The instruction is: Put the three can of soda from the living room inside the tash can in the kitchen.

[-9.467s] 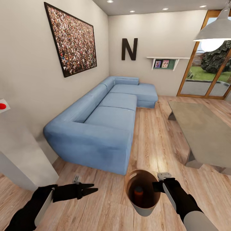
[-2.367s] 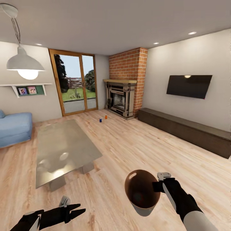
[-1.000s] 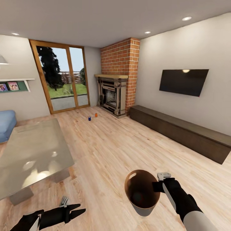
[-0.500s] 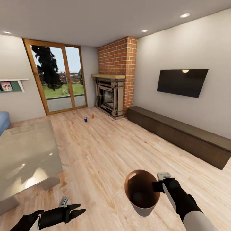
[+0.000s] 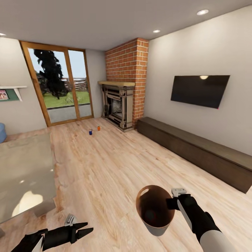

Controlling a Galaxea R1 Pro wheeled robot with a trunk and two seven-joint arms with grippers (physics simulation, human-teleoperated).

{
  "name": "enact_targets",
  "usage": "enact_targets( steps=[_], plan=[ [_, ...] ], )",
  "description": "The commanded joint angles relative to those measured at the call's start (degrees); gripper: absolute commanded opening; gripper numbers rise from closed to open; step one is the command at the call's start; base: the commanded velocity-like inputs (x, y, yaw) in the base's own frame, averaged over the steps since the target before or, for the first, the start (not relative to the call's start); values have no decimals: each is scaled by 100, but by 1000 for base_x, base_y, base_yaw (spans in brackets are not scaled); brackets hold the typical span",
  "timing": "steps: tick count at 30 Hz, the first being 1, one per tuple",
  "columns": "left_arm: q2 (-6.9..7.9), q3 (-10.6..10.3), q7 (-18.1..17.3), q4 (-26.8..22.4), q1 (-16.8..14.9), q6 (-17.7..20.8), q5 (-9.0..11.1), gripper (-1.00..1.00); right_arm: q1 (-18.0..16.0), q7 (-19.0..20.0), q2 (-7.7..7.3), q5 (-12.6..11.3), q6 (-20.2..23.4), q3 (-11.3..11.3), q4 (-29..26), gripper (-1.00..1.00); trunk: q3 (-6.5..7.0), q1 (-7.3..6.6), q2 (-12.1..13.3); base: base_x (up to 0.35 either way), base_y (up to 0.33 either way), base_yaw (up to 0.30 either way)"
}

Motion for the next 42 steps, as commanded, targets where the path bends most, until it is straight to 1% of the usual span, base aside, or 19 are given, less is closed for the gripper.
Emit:
enact_targets(
  steps=[1,17,31,42],
  plan=[
    [0,1,0,1,0,0,0,100,-3,22,1,-73,0,-3,-4,-100,1,0,-1,306,-227,134],
    [0,-1,0,1,0,0,0,100,-3,22,1,-73,0,-3,-4,-100,1,0,-1,306,-228,234],
    [0,4,-1,1,0,0,1,100,-3,22,1,-73,0,-3,-4,-100,1,0,-1,270,-260,65],
    [0,4,-4,1,0,0,0,100,-3,13,1,-73,0,-3,-4,-100,1,0,-1,306,-215,252]
  ],
)
